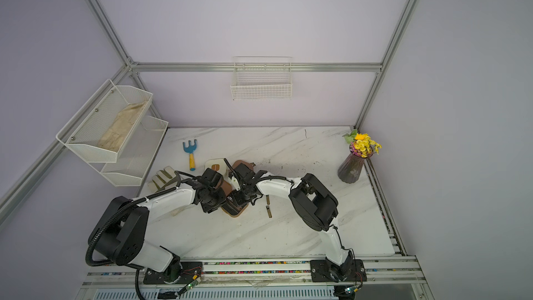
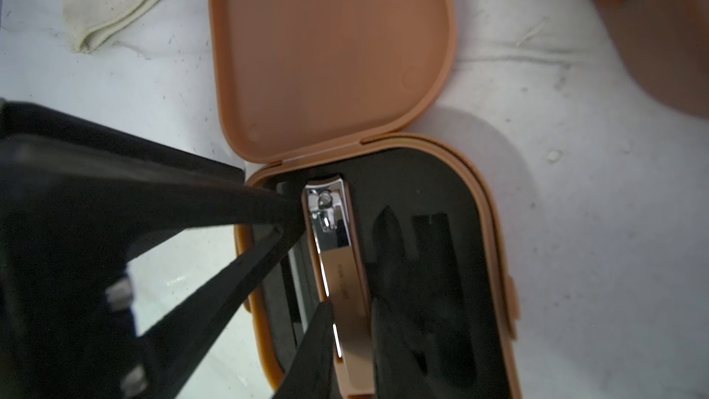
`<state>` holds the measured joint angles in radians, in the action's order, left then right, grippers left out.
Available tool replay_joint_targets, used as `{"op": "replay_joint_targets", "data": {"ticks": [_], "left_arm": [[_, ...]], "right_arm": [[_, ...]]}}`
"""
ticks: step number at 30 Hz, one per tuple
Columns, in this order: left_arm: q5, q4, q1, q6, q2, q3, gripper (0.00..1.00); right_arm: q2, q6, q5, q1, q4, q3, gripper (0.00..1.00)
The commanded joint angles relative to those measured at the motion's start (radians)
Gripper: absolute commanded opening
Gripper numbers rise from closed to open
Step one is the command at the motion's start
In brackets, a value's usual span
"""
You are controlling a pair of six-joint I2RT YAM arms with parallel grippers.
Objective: Organize nail clipper sets
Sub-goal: Place the nail clipper in the storage box.
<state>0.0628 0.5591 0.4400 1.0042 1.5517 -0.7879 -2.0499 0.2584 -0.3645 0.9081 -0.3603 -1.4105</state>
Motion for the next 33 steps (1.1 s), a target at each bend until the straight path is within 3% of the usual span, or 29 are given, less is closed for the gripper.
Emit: {"op": "replay_joint_targets", "data": {"ticks": [1,26,33], "left_arm": [[0.024,0.003,0.017,0.015,0.175,0.102,0.54],[0.046,-0.045,0.024,0.013,0.163,0.135,0.53],[0.029,-0.016,0.024,0.001,0.096,0.142,0.53]], "right_arm": [[-0.040,0.012,0.058,0.018,-0.020,0.033,0.20],[-0.080,0.123,0.403,0.201,-0.113,0.109,0.19],[-0.042,0.157,0.390,0.207,-0.096,0.119,0.19]]}}
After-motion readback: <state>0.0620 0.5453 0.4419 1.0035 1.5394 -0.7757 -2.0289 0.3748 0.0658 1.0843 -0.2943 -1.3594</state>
